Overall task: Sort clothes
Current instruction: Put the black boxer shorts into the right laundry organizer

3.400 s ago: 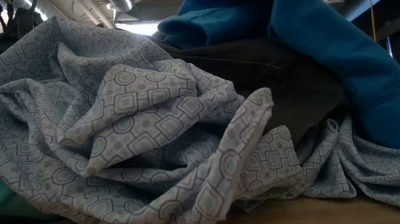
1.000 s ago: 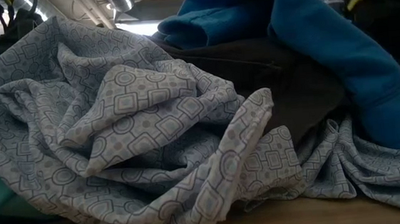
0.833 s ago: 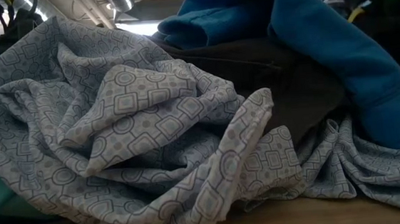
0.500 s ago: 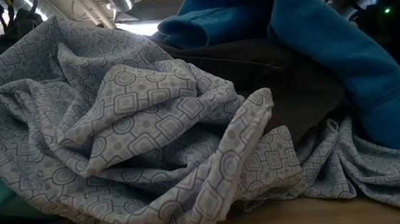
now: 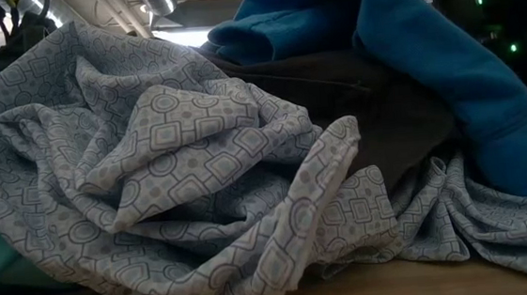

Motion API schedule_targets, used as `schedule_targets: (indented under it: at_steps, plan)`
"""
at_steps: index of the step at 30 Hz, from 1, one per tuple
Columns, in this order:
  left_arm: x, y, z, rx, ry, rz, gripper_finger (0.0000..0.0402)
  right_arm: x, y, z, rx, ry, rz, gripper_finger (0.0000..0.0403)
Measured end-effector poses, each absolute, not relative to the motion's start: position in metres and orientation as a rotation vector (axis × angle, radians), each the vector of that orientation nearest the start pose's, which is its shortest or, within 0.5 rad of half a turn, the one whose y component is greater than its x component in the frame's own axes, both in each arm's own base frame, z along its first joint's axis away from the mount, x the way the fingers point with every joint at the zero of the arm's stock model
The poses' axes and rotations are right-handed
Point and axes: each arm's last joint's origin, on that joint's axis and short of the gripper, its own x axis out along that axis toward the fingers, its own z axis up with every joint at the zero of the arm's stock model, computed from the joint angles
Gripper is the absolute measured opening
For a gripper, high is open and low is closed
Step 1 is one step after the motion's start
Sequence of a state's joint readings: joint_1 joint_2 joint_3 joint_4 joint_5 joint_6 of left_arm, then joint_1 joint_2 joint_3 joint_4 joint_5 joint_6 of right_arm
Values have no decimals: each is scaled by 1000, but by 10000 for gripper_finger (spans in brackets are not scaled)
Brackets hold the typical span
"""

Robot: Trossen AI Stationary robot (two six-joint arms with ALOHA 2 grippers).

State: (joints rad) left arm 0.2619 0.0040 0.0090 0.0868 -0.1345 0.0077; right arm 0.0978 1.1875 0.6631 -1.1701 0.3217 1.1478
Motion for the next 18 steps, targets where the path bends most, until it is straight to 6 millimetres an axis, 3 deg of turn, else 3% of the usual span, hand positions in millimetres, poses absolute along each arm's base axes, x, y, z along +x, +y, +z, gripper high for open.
schedule_targets:
  at_steps: [12, 18]
  plan:
    - [92, 29, 175, 13, -93, 396, 6, 153, 6, 128, 521, 1344, -1053, 264]
    - [92, 29, 175, 13, -93, 396, 6, 154, 7, 124, 515, 1357, -1040, 189]
